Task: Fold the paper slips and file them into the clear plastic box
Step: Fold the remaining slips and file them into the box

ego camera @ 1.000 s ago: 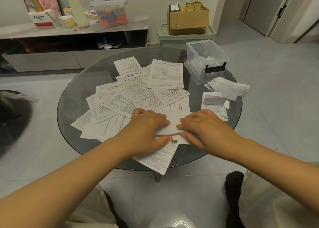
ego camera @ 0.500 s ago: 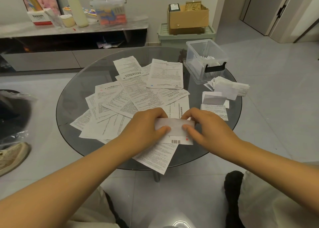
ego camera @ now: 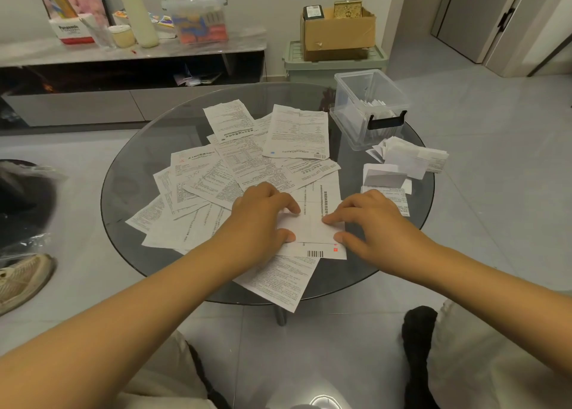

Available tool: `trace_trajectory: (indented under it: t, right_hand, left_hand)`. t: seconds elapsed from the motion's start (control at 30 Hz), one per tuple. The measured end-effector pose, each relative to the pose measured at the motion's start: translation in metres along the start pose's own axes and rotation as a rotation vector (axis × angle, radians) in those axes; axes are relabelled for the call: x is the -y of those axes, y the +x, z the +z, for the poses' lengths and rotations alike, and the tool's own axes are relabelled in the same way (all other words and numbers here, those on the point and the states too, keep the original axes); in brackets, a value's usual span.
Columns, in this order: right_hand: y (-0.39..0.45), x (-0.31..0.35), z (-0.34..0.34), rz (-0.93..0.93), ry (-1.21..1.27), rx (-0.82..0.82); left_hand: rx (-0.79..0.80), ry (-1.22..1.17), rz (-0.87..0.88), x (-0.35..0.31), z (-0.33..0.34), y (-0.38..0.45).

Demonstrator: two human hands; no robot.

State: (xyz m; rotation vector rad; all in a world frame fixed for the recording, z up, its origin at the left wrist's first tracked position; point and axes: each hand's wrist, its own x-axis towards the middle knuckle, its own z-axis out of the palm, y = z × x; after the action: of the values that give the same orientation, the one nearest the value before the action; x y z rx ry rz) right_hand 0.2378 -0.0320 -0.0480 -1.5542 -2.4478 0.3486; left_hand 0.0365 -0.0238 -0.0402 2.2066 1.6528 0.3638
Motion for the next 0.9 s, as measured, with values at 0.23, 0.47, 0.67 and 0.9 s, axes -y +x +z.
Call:
trace_trajectory:
  t: [0.23,0.47,0.67,0.9]
  right_hand:
    - [-0.012,0.002,-0.006,-0.024,0.001,0.032]
    - [-0.021,0.005,-0.009,-0.099,0.026,0.122]
    - [-0.021,0.004,-0.009,-0.208,-0.004,0.055]
    - [-0.02,0.005,-0.005,-0.207,0.065,0.004]
  left_hand:
    - [-0.061,0.074,0.204,-0.004,0.005,-0.007]
    - [0.017,0.058,0.259,0.0,0.004,-0.01]
    - [0.062,0.041,0.277,-0.001,-0.003,-0.011]
    - [0.117,0.009,0.255,-0.001,-0.004,-0.012]
